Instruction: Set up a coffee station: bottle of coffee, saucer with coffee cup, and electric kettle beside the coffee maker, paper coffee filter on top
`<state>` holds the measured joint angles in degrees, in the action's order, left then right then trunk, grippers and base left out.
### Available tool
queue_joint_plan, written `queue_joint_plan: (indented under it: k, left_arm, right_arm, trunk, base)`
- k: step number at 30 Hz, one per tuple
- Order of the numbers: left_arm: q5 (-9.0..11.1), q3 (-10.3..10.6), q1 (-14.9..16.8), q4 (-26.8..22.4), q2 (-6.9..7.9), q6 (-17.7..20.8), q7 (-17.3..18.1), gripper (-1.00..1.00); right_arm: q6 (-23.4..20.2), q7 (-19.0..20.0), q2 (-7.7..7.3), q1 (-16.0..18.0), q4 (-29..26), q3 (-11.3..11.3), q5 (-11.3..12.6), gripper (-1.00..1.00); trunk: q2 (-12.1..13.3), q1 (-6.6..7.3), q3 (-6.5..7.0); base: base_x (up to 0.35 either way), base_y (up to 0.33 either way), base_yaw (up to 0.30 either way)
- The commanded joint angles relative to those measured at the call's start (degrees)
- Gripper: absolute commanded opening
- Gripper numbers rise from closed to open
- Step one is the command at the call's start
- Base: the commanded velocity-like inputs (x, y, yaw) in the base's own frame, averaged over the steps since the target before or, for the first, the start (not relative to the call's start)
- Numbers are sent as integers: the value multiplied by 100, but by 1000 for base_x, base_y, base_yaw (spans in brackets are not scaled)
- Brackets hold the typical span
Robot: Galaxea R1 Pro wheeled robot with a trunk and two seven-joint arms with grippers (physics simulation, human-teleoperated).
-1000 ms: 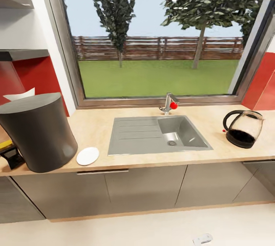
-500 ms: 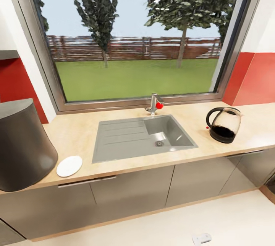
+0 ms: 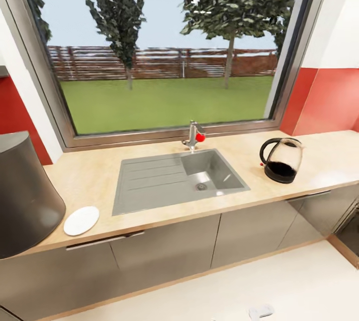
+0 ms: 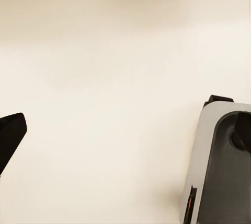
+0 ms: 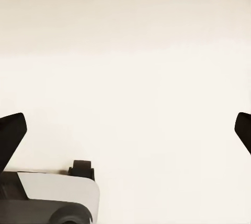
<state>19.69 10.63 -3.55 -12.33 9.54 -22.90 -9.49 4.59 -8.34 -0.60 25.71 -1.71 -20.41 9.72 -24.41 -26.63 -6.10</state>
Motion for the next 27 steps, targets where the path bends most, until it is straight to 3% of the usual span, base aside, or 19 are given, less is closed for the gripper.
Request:
queue_joint_plan:
  k: [1, 12, 24, 25, 27]
  left_arm:
    - [37, 54, -3, -15, 4, -4, -36, 100]
    - [34, 72, 8, 163, -3, -4, -36, 100]
    - [35, 90, 12, 239, -1, -14, -38, 100]
    - [27, 97, 12, 395, 4, -10, -36, 100]
    - [26, 97, 12, 460, 4, -9, -36, 100]
  right_arm:
    - [17, -12, 0, 4, 4, -46, 61, 100]
    - [16, -18, -1, 4, 4, -47, 57, 100]
    - [16, -13, -4, 4, 4, -49, 56, 100]
    - [16, -7, 230, 4, -13, -73, 32, 100]
    - [23, -13, 274, 6, -93, -66, 28, 100]
  trunk:
    - [-11, -3, -9]
    - [-11, -3, -3]
    - [-11, -3, -3]
    - [-11, -3, -3]
    - [-11, -3, -3]
  base:
    - [0, 0, -262]
    - [0, 0, -284]
    - [0, 0, -148]
    - [0, 0, -3]
    - [0, 0, -2]
